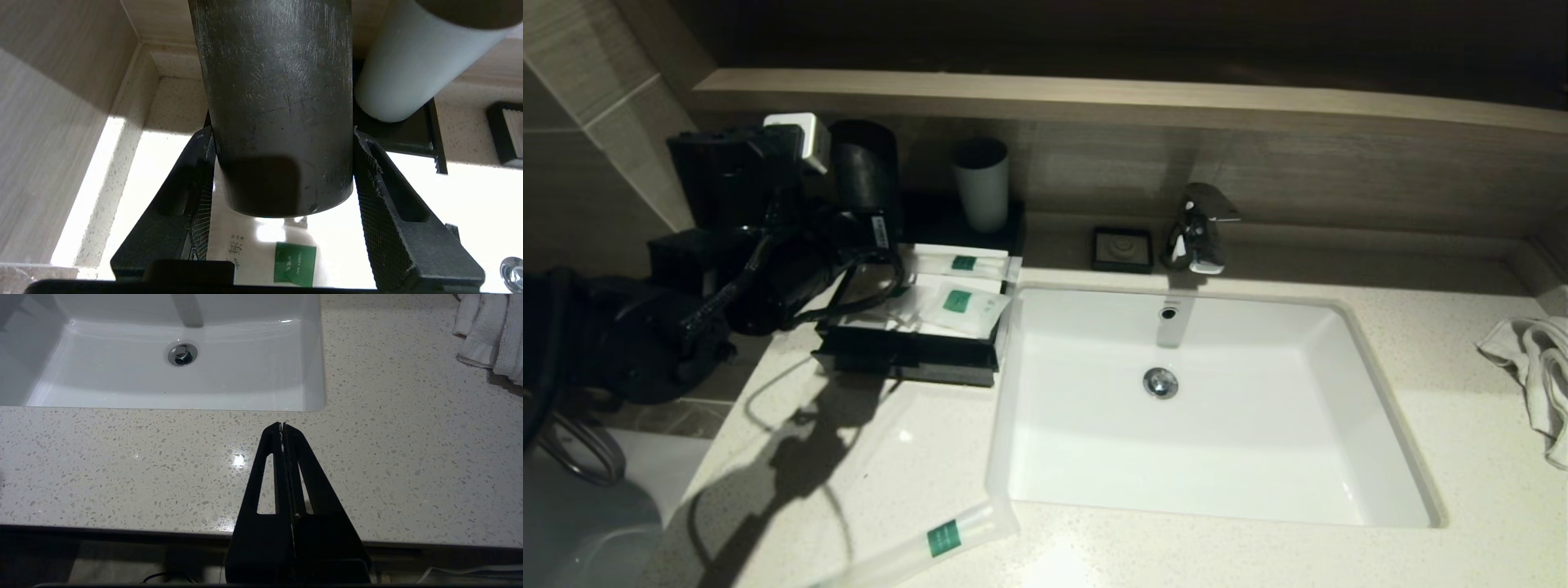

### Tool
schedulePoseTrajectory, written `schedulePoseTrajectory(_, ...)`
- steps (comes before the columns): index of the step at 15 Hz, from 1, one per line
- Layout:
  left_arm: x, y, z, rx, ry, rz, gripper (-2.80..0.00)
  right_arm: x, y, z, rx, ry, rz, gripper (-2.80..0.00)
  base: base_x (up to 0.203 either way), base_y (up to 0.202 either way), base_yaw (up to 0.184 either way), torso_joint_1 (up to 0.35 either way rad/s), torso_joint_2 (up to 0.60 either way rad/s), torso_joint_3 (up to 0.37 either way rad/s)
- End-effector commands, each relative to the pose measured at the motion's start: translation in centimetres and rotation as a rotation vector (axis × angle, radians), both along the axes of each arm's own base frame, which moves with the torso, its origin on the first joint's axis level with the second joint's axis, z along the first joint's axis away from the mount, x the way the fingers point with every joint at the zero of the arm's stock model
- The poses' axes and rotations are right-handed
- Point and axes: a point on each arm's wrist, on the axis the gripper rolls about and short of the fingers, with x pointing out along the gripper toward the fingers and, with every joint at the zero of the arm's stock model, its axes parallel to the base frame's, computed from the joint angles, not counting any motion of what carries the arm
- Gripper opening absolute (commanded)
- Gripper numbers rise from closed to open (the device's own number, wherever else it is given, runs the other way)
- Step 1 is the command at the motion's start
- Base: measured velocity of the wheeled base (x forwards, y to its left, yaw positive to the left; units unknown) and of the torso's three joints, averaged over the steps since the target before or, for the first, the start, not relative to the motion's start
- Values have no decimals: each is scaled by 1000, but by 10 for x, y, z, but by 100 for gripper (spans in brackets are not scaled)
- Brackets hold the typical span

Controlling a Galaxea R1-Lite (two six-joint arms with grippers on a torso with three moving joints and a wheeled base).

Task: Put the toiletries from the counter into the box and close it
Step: Pick up the cup, then place the cup on the storage box

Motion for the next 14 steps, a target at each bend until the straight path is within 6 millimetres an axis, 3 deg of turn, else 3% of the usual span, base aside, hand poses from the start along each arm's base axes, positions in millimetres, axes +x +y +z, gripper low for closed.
schedulePoseTrajectory(1,0,-1,-2,2,5,-1,-280,0,0,0,0,0,0,-280,0,0,0,0,0,0)
schedulePoseTrajectory(14,-25,6,9,35,100,-21,-280,0,0,0,0,0,0,-280,0,0,0,0,0,0)
